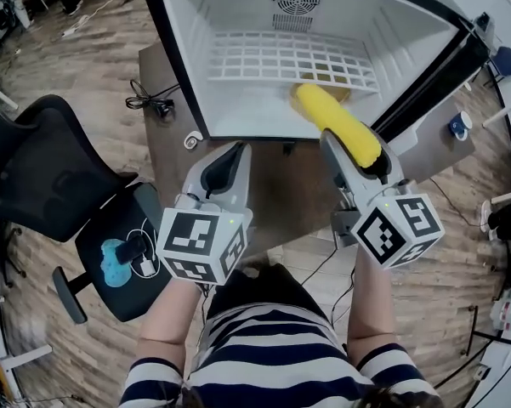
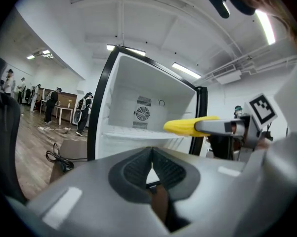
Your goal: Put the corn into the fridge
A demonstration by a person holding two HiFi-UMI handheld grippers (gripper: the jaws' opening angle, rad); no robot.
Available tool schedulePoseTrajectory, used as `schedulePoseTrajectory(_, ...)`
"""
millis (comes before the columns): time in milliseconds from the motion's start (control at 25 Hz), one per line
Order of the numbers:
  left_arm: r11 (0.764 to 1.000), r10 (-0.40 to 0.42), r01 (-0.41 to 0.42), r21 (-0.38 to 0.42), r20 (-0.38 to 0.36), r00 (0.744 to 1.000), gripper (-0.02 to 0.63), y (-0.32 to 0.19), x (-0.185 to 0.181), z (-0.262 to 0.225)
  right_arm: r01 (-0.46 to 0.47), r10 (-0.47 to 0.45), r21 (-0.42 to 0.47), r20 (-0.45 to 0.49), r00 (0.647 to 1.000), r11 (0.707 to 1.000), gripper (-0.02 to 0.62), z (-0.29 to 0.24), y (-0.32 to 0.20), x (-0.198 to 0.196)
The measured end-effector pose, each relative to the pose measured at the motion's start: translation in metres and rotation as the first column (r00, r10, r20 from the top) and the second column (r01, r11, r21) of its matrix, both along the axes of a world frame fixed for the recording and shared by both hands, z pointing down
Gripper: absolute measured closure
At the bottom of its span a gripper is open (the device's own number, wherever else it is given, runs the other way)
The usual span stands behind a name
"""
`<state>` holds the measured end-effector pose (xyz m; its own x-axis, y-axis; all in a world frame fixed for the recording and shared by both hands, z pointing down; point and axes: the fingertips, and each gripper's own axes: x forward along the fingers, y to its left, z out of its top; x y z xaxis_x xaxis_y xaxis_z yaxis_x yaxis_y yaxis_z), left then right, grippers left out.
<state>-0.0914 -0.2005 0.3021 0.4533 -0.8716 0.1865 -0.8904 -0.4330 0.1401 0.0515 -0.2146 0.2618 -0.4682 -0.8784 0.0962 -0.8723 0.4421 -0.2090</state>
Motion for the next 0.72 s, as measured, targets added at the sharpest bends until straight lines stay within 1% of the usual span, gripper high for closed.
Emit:
schedulePoseTrajectory(160,1.000,-0.014,0.014,-0.002,0.012,1.000,0.606,-0.021,0.005,0.006,-0.028,0.027,0.017,0.015,1.000,0.999,0.347,0.000,-0.032,0.012)
schedulePoseTrajectory(320,0.999,-0.033,0.033,-0.015,0.013,0.999,0.606,-0.038,0.008,0.012,-0.064,0.063,0.049,0.008,0.998,0.997,0.347,-0.002,-0.058,0.022)
schedulePoseTrajectory(560,0.999,-0.046,0.047,-0.007,0.023,0.999,0.606,-0.056,0.015,0.013,-0.117,0.115,0.085,0.025,0.993,0.990,0.347,-0.004,-0.091,0.035)
schedulePoseTrajectory(720,0.998,-0.059,0.059,-0.002,0.021,0.998,0.606,-0.066,0.016,0.014,-0.159,0.158,0.108,0.017,0.987,0.981,0.347,-0.003,-0.110,0.040)
